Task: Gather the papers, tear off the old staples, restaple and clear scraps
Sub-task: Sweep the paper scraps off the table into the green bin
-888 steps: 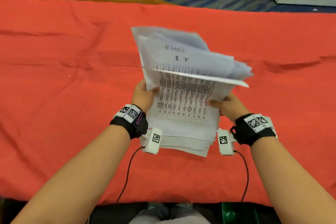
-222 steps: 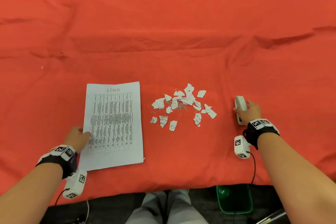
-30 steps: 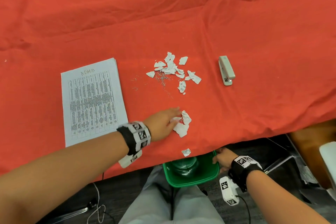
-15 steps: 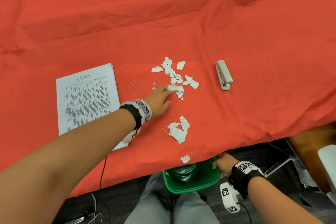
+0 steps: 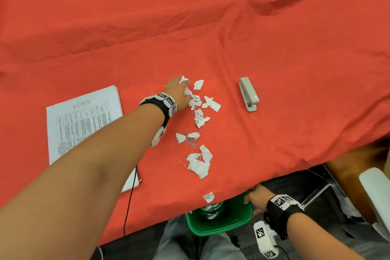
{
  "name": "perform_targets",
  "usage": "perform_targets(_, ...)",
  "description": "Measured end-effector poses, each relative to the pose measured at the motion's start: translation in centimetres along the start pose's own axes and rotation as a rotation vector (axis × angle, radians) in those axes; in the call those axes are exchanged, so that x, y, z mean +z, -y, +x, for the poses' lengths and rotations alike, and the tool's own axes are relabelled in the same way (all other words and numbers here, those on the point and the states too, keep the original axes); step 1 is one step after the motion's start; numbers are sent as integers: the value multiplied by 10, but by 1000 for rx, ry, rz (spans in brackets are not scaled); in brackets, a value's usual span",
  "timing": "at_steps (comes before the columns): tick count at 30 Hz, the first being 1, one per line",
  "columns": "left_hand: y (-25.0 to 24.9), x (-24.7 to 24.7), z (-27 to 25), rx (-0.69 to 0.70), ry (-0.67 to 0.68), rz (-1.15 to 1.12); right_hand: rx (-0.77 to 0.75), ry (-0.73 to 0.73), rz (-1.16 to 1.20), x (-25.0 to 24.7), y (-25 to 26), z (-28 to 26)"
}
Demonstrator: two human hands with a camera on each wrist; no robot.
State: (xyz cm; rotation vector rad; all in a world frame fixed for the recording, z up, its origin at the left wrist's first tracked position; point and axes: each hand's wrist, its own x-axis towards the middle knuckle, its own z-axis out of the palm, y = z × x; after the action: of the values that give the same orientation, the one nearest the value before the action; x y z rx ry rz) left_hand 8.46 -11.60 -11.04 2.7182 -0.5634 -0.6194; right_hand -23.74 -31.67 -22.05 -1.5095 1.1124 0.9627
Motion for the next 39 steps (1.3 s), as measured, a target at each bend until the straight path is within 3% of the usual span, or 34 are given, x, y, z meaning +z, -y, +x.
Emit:
perform_targets(3, -2, 10, -9, 34, 68, 46, 7, 8, 38, -4, -1, 2)
perform_targets(9, -19, 51, -98, 352, 201, 103, -14, 18, -11, -9, -3, 2)
perform_targets(11, -29, 54, -114, 396, 218, 137, -20, 22, -7, -10, -1, 0)
perform_targets(13, -44, 42, -104, 372, 171, 125, -18, 32, 10, -10, -3, -1)
perform_targets(17, -60, 16, -32, 238, -2, 14, -1, 49, 31, -10, -5, -1)
perform_targets(21, -49, 8, 18, 63, 34, 13, 6, 43, 14, -13, -6, -3)
perform_targets(23, -44, 15, 19, 53, 96, 57, 7, 39, 4, -15, -7, -3)
perform_targets(29, -49, 57, -56, 307, 203, 39, 10, 45, 13, -18, -2, -11)
perform_targets(33, -51, 74, -112, 366, 282, 4, 17, 57, 20, -16, 0, -10)
perform_targets(37, -41, 70, -143, 237, 32, -194, -9, 69, -10, -10, 7, -14)
perform_targets(39, -37, 75, -159, 176, -26, -201, -15, 53, -35, -6, 10, -22)
